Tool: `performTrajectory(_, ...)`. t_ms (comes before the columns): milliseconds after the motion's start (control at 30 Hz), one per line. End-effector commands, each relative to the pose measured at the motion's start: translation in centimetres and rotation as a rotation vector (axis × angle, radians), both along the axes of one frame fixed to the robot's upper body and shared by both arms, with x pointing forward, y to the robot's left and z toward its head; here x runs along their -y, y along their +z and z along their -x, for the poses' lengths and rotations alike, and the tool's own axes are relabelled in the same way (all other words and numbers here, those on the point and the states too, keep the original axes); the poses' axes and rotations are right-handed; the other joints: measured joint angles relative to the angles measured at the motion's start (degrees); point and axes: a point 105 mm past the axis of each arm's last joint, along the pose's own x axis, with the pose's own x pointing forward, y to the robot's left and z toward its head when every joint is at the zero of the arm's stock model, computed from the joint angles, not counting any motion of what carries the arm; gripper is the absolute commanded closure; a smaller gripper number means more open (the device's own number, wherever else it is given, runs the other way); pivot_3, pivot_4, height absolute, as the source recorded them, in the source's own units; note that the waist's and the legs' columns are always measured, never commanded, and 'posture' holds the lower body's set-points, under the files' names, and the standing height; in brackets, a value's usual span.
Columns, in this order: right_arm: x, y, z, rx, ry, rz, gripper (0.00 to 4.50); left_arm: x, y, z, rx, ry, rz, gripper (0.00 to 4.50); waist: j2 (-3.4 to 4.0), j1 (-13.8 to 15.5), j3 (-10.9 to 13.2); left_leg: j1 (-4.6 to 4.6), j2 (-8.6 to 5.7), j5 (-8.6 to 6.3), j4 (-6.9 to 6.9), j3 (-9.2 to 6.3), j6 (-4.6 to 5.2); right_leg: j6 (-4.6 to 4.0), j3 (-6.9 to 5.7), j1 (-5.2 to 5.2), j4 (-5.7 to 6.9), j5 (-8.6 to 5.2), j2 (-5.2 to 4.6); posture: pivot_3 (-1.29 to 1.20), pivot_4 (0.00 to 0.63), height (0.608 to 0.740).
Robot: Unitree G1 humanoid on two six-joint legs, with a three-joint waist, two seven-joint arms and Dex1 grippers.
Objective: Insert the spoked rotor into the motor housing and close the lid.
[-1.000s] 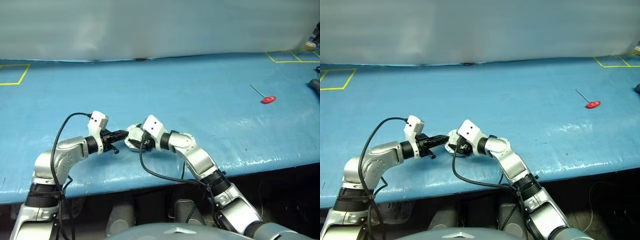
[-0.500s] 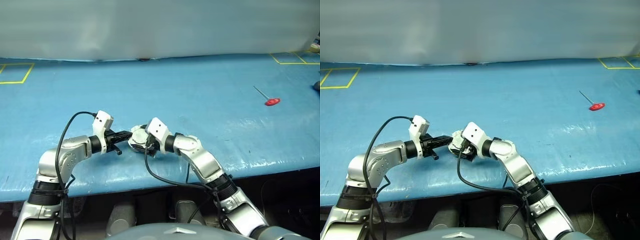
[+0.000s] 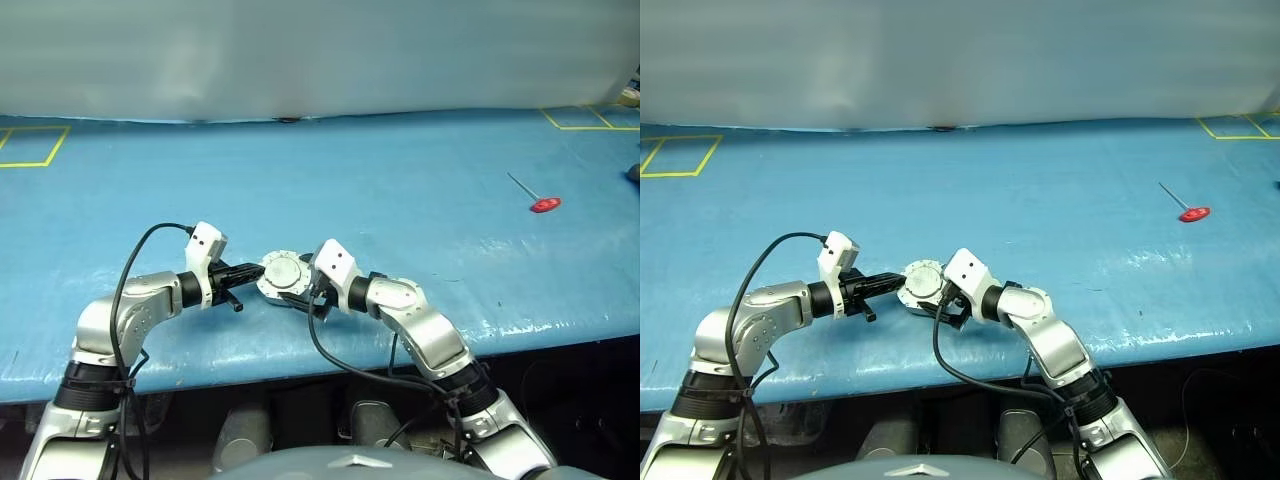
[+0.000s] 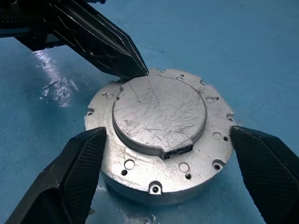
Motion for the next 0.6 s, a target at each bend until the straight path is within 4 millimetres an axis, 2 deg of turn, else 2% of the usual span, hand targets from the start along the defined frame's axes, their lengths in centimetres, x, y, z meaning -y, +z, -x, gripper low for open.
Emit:
performTrajectory(33, 1.6, 0.0, 0.3, -0.027, -0.037, 0.006, 0.05, 0.4, -1.9, 1.1, -0.081, -0.025, -0.023, 4.50, 0.02, 0.08, 0.00, 0.00, 0.00, 0.00, 0.00, -0.02, 0.00, 0.00, -0.01, 0.01, -0.02, 0.00, -0.01, 0.00, 0.150, 0.740)
performTrajectory(200, 2.8, 1.1, 1.9, -0.067, 0.009, -0.025, 0.05, 0.4, -2.0, 1.2, -0.081, -0.025, -0.023, 4.50, 0.03, 0.12, 0.02, -0.01, 0.00, 0.00, 0.00, -0.02, 0.00, 0.04, -0.02, 0.02, -0.05, -0.02, -0.01, 0.00, 0.150, 0.740)
performTrajectory(367, 3.7, 3.6, 3.0, -0.119, 0.055, -0.133, 0.05, 0.3, -2.0, 1.1, -0.083, -0.024, -0.024, 4.50, 0.08, 0.12, 0.06, -0.04, -0.01, -0.02, -0.02, -0.04, 0.02, 0.05, -0.04, 0.01, -0.11, -0.03, -0.01, 0.00, 0.150, 0.740)
performTrajectory(467, 4.7, 4.7, 1.9, -0.154, -0.030, -0.229, 0.05, 0.3, -2.0, 1.0, -0.082, -0.025, -0.026, 4.50, 0.07, 0.17, 0.06, -0.03, 0.00, -0.02, -0.02, -0.09, 0.02, 0.06, -0.10, 0.04, -0.13, -0.04, 0.00, 0.00, 0.150, 0.740)
performTrajectory(600, 5.5, 3.2, -0.2, -0.284, -0.240, -0.321, 0.05, 0.3, -2.0, 0.9, -0.081, -0.026, -0.026, 4.50, 0.06, 0.19, 0.05, -0.04, -0.01, -0.02, -0.03, -0.09, 0.01, 0.06, -0.09, 0.04, -0.15, -0.03, 0.00, 0.00, 0.150, 0.740)
